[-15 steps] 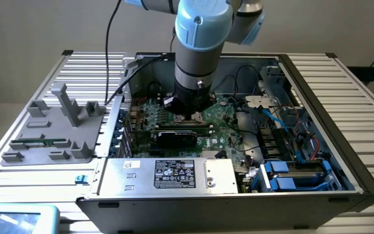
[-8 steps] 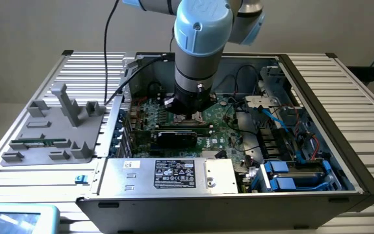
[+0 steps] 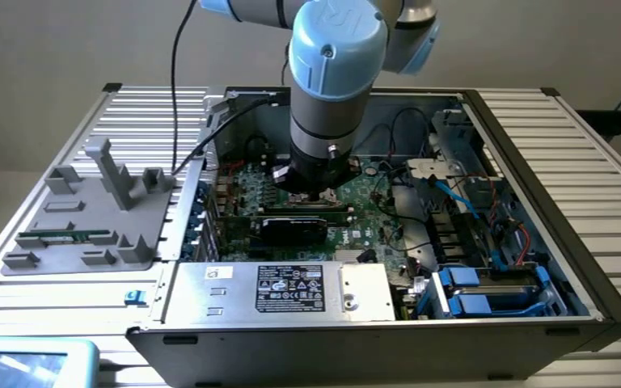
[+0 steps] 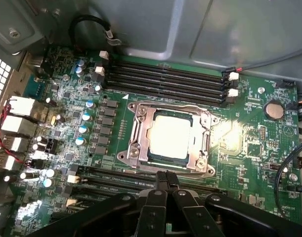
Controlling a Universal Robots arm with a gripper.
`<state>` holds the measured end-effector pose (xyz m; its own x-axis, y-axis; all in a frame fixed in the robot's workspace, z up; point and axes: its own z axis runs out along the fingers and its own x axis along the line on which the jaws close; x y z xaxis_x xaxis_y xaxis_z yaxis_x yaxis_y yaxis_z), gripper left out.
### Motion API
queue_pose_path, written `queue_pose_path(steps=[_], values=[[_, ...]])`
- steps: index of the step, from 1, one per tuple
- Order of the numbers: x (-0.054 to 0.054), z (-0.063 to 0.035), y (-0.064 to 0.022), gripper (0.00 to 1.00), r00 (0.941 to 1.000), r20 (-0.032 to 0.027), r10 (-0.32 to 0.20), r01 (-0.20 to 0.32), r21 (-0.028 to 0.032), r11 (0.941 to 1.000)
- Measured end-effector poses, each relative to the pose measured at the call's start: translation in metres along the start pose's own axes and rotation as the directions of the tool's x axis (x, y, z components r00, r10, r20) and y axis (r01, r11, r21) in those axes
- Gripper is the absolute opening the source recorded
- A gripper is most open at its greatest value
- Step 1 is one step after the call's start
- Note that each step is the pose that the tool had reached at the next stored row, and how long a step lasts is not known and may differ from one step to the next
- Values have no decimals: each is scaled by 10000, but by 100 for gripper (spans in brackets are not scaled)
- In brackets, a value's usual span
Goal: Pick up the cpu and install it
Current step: 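Install the second cpu locking lever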
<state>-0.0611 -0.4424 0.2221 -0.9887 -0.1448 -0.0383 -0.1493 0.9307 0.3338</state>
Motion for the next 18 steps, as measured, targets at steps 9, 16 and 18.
queue_pose_path(steps=[9,16,18], values=[[7,23,-10,9,9999,106,-27,29,-196,9998],[8,63,-25,9,9998,174,-48,53,-272,9996],[9,66,-26,9,9998,186,-51,56,-296,9995]])
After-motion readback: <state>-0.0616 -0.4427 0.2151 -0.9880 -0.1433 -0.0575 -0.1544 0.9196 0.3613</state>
